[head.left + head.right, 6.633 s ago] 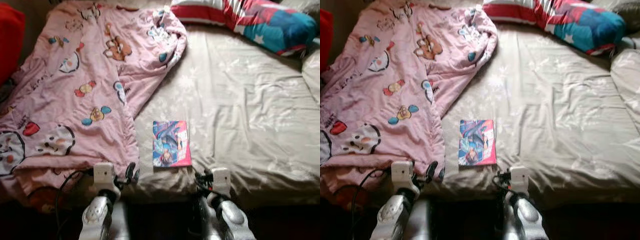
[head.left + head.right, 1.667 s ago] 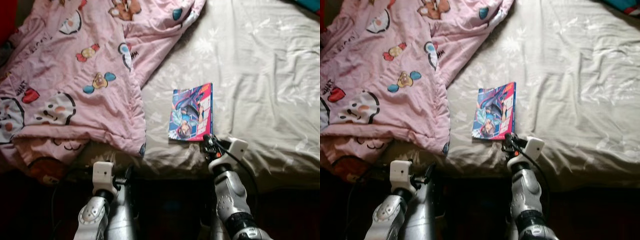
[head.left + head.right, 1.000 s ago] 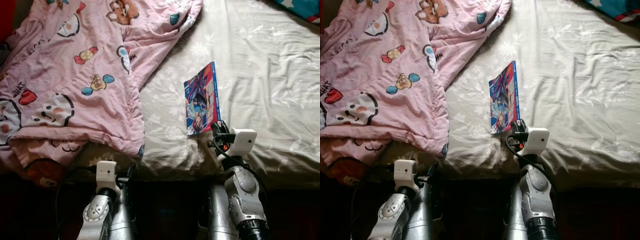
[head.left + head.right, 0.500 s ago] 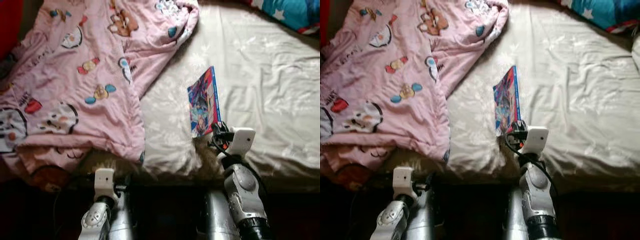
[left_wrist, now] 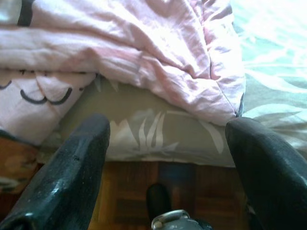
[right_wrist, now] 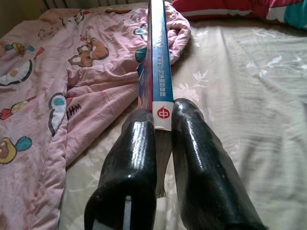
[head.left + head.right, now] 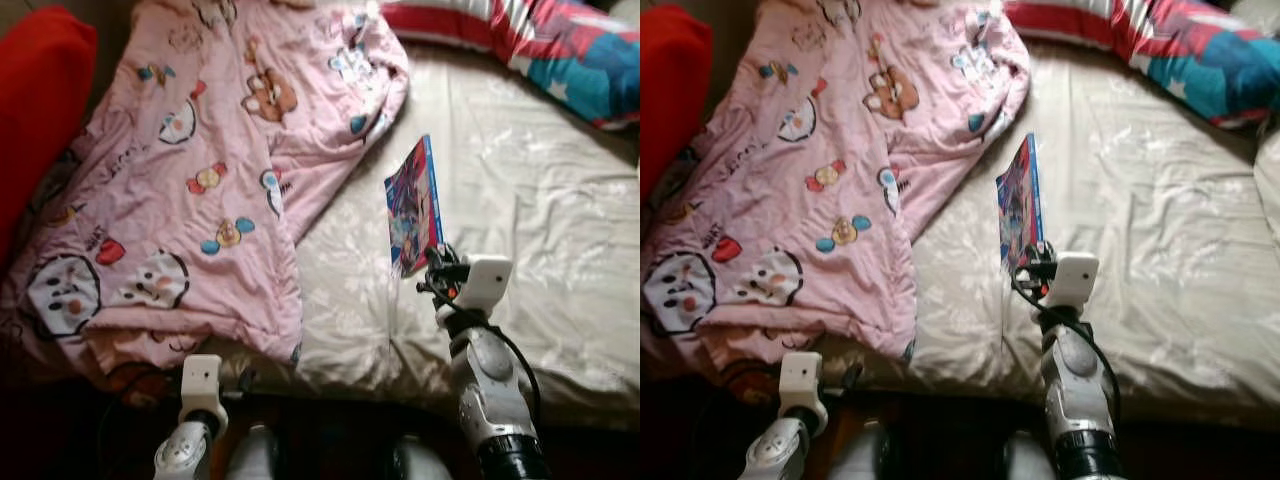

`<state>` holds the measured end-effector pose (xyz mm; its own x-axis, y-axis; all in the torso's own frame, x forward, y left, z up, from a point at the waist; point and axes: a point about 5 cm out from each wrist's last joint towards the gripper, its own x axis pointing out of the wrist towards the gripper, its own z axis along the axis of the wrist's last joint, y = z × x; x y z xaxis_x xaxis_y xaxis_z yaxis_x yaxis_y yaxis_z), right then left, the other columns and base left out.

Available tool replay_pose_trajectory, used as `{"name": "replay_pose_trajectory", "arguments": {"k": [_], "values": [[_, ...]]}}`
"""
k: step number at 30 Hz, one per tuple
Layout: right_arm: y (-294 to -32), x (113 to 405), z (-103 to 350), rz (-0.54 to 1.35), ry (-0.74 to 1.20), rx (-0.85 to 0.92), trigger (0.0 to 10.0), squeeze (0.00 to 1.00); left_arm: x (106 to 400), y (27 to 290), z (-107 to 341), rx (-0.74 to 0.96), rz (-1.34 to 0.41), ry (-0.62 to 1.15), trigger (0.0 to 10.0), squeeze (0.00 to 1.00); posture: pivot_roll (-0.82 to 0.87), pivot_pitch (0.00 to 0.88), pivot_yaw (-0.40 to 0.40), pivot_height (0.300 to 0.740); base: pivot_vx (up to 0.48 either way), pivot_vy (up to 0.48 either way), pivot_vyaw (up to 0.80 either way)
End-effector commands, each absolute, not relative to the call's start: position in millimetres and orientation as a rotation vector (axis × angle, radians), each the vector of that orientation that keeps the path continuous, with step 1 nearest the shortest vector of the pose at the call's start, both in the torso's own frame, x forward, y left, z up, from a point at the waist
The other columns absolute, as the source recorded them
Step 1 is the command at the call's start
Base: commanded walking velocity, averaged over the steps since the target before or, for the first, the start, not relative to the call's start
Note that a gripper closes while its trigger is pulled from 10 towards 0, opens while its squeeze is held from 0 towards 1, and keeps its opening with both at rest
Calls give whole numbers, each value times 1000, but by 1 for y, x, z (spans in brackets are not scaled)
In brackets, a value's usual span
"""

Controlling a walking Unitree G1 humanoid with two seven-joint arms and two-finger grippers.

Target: Clean up the room

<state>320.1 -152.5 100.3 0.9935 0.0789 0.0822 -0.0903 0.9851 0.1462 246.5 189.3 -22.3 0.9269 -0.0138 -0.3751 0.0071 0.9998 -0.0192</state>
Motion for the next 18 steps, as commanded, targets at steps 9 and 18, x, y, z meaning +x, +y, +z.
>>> {"name": "replay_pose_trajectory", "arguments": {"k": [9,18], "values": [[-151,317,94,68,-62,173,10000,0,217,192,-51,-22,27,563,10000,0,-4,222,3,740,0,0,0],[-155,317,90,42,-45,173,10000,0,207,196,-61,-34,57,647,10000,0,-6,219,3,740,0,0,0]]}}
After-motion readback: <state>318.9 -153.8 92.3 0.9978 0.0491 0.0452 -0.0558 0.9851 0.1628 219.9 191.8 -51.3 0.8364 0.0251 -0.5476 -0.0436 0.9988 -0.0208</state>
